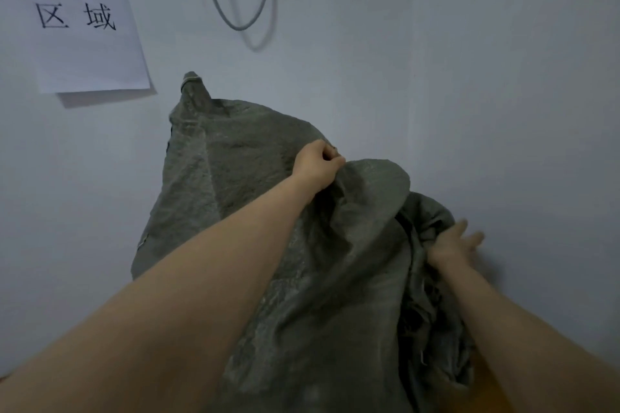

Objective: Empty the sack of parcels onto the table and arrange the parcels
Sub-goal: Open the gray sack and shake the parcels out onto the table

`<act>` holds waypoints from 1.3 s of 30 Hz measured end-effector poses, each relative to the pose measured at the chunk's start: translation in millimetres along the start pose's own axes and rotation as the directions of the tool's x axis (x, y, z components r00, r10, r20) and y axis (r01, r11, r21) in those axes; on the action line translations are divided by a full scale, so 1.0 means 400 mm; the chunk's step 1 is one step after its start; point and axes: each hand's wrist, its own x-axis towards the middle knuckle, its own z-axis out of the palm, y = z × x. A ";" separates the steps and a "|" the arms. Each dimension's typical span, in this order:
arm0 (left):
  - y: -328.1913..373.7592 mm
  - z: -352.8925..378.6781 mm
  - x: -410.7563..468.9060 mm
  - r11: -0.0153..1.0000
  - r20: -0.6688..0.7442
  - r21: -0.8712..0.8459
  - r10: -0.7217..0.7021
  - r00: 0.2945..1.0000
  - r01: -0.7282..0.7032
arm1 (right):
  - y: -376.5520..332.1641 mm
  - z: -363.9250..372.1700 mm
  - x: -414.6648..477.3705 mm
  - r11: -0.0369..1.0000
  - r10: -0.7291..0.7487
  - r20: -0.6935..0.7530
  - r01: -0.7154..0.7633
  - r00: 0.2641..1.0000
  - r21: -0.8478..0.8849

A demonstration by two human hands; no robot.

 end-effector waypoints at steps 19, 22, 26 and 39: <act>-0.013 -0.092 -0.092 0.887 -0.306 0.386 0.384 0.871 -0.256 | -0.113 0.138 -0.061 0.804 -0.509 0.300 0.570 0.806 -0.167; -0.050 -0.157 -0.109 0.871 -0.488 0.488 0.330 0.808 -0.061 | -0.110 0.157 -0.058 0.800 -0.469 0.272 0.535 0.840 -0.272; -0.134 -0.231 -0.122 0.949 -0.549 0.220 -0.071 0.833 0.225 | -0.104 0.164 -0.073 0.823 -0.384 0.258 0.456 0.886 -0.338; -0.096 -0.121 -0.120 0.981 -0.089 0.134 -0.128 0.988 0.139 | -0.186 0.100 -0.137 0.837 -0.537 0.241 0.476 0.809 0.269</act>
